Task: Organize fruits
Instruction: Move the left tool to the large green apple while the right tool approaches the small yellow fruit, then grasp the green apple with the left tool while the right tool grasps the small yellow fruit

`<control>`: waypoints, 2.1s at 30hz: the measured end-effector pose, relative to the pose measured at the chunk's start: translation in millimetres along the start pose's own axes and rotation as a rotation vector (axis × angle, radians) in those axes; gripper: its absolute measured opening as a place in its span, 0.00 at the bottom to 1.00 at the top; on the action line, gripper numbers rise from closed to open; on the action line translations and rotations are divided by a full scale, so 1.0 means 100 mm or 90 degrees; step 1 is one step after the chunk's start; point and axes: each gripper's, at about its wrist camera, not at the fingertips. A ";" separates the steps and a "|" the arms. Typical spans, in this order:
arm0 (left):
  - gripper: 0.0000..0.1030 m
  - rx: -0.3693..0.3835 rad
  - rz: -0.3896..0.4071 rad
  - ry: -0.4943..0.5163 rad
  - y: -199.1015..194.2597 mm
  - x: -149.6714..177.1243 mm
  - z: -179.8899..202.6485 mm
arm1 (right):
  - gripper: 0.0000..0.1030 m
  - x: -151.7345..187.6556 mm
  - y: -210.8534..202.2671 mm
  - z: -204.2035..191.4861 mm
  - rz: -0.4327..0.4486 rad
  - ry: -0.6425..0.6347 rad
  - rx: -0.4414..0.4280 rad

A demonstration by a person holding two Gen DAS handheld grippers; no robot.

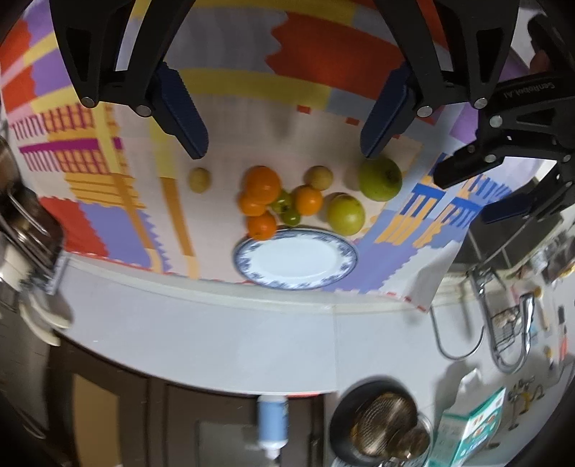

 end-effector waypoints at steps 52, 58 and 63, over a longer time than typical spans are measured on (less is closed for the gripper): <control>0.48 0.021 -0.077 -0.028 0.67 0.03 0.01 | 0.28 -0.15 1.03 -0.01 -0.124 -0.078 -0.213; 0.48 0.016 -0.052 -0.027 0.52 -0.07 -0.01 | 0.28 -0.19 0.85 0.00 -0.099 -0.065 -0.195; 0.48 0.011 -0.019 -0.028 0.40 -0.23 -0.02 | 0.28 -0.31 0.69 0.04 -0.071 -0.051 -0.177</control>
Point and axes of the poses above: each gripper's, at about its wrist camera, not at the fingertips, and y roughly the way its jaws point, z to its right, x to its underside, and after that the axes turned 3 degrees about z, right-handed
